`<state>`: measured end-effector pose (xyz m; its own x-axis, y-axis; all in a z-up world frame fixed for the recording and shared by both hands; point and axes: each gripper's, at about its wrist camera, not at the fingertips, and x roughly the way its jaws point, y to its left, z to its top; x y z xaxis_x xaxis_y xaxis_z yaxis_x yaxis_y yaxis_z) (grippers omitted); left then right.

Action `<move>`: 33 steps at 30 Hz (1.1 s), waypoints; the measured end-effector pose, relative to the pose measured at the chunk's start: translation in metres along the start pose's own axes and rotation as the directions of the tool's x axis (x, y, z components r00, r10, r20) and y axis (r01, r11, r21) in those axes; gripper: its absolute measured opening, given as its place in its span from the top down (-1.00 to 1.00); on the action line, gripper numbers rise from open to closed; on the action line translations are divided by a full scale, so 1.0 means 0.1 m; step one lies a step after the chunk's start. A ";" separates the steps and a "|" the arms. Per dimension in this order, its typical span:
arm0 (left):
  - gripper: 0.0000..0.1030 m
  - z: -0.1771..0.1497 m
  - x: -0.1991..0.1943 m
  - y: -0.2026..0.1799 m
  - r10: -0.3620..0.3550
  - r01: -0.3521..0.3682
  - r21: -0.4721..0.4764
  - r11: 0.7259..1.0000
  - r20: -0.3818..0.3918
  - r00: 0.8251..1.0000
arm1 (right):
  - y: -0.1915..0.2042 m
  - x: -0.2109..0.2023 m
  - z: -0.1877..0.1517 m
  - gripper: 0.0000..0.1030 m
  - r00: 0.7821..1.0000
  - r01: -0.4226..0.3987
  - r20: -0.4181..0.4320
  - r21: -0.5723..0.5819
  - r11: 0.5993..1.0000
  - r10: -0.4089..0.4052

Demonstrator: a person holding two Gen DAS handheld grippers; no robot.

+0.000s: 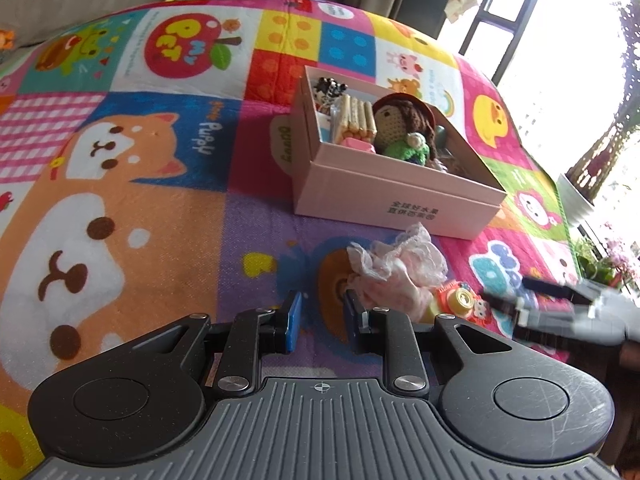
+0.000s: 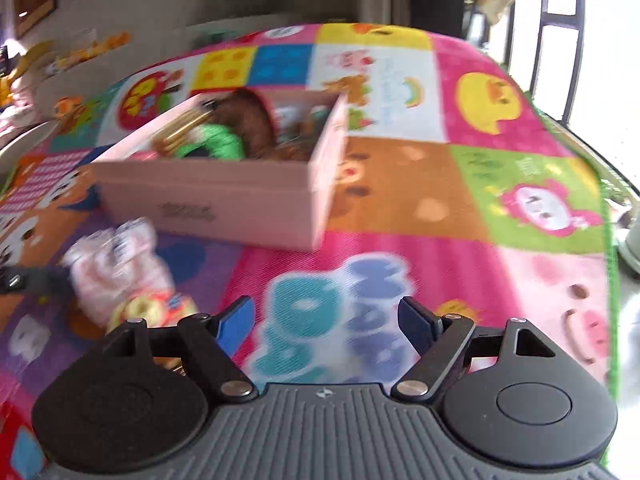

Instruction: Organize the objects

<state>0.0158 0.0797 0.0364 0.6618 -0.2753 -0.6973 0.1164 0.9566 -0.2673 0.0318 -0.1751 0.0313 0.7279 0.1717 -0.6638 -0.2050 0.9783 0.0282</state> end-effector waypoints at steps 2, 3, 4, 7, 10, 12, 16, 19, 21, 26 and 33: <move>0.51 0.00 -0.02 0.01 0.007 -0.007 0.006 1.000 0.005 1.000 | 0.19 -0.06 -0.07 -0.53 0.997 -0.074 -0.005 -0.059 0.995 0.074; 0.51 0.00 -0.03 0.01 0.006 -0.006 0.012 1.000 0.007 1.000 | 0.27 -0.10 -0.09 -0.53 0.993 -0.114 -0.008 -0.092 0.989 0.114; 0.51 -0.01 -0.05 0.01 -0.004 0.003 0.026 1.000 0.010 1.000 | 0.31 -0.15 -0.09 -0.53 0.988 -0.152 -0.009 -0.113 0.982 0.152; 0.51 -0.08 -0.12 -0.06 -0.097 0.093 0.132 0.987 0.017 0.995 | 0.33 -0.24 -0.07 -0.64 0.988 -0.150 0.026 -0.126 0.981 0.154; 0.51 -0.17 -0.16 -0.19 -0.146 0.142 0.228 0.963 0.003 0.989 | 0.15 -0.20 -0.02 -0.66 0.994 -0.093 0.044 -0.058 0.994 0.096; 0.51 -0.21 -0.12 -0.28 -0.143 0.139 0.252 0.958 -0.005 0.990 | 0.00 -0.12 -0.01 -0.66 0.998 -0.053 0.026 0.011 0.999 0.053; 0.51 -0.24 -0.05 -0.31 -0.124 0.127 0.257 0.958 -0.030 0.992 | -0.21 -0.07 -0.07 -0.71 1.000 -0.015 0.014 0.104 0.994 0.013; 0.51 -0.27 -0.07 -0.28 -0.128 0.138 0.269 0.953 -0.057 0.990 | -0.27 -0.09 -0.10 -0.82 1.000 -0.013 0.019 0.126 0.992 0.010; 0.51 -0.32 -0.08 -0.27 -0.135 0.155 0.286 0.946 -0.086 0.987 | -0.24 -0.11 -0.07 -0.83 0.998 -0.058 0.023 0.123 0.991 0.055; 0.48 -0.45 -0.07 -0.33 -0.126 0.155 0.322 0.934 -0.108 0.986 | 0.17 -0.12 0.18 -0.82 0.977 -0.209 0.040 0.023 0.978 0.208; 0.48 -0.45 -0.04 -0.34 -0.112 0.131 0.258 0.957 -0.087 0.990 | 0.76 0.30 0.51 0.10 0.952 -0.301 -0.070 -0.038 0.953 0.298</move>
<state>-0.0243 0.0445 0.0186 0.5780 -0.3879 -0.7179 0.3887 0.9044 -0.1758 0.0716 -0.0896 0.0514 0.5859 0.4470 -0.6760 -0.4394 0.8761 0.1984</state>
